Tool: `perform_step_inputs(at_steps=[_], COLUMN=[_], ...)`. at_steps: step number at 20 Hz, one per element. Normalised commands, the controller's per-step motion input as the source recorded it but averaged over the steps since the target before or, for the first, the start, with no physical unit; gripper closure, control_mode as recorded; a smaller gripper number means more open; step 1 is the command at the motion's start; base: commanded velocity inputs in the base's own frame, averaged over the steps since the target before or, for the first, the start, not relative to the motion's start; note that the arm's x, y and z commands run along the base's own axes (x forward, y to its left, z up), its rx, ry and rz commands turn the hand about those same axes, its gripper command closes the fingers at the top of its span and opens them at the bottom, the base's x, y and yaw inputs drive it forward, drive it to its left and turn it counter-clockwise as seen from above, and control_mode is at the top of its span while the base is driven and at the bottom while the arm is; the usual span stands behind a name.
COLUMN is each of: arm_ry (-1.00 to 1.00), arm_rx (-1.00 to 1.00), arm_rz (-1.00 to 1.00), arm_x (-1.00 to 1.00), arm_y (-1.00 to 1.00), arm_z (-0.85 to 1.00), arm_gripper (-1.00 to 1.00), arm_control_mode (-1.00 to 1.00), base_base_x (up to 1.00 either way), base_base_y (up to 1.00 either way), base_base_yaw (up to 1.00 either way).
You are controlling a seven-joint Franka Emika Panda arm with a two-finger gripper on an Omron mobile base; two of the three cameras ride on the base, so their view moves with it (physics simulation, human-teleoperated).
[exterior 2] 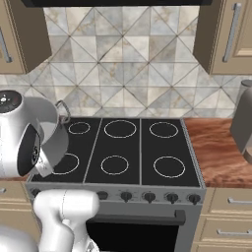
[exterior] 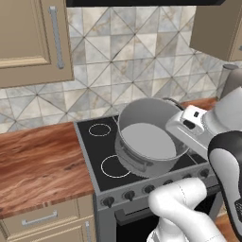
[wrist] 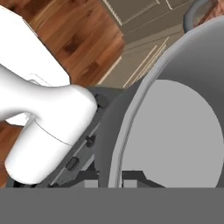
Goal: Move the pot and pan from the stove into the sink.
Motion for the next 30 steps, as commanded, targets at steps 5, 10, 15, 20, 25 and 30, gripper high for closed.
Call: perform_step_inputs(at_steps=[5, 10, 15, 20, 25, 30], arm_ry=[0.0, 0.0, 0.0, 0.0, 0.0, 0.0], arm_rx=[0.0, 0.0, 0.0, 0.0, 0.0, 0.0], arm_rz=[0.0, 0.0, 0.0, 0.0, 0.0, 0.0], arm_x=[0.0, 0.0, 0.0, 0.0, 0.0, 0.0], arm_y=[0.0, 0.0, 0.0, 0.0, 0.0, 0.0], arm_z=[0.0, 0.0, 0.0, 0.0, 0.0, 0.0], arm_gripper=[1.0, 1.0, 1.0, 1.0, 1.0, 1.0], arm_control_mode=[1.0, 1.0, 1.0, 1.0, 1.0, 1.0], base_base_x=[-0.81, -0.79, -0.48, -0.17, -0.1, -0.09], base_base_y=[-0.1, -0.02, 0.0, 0.0, 0.0, 0.0], base_base_yaw=[0.02, 0.08, 0.33, 0.46, 0.49, 0.5])
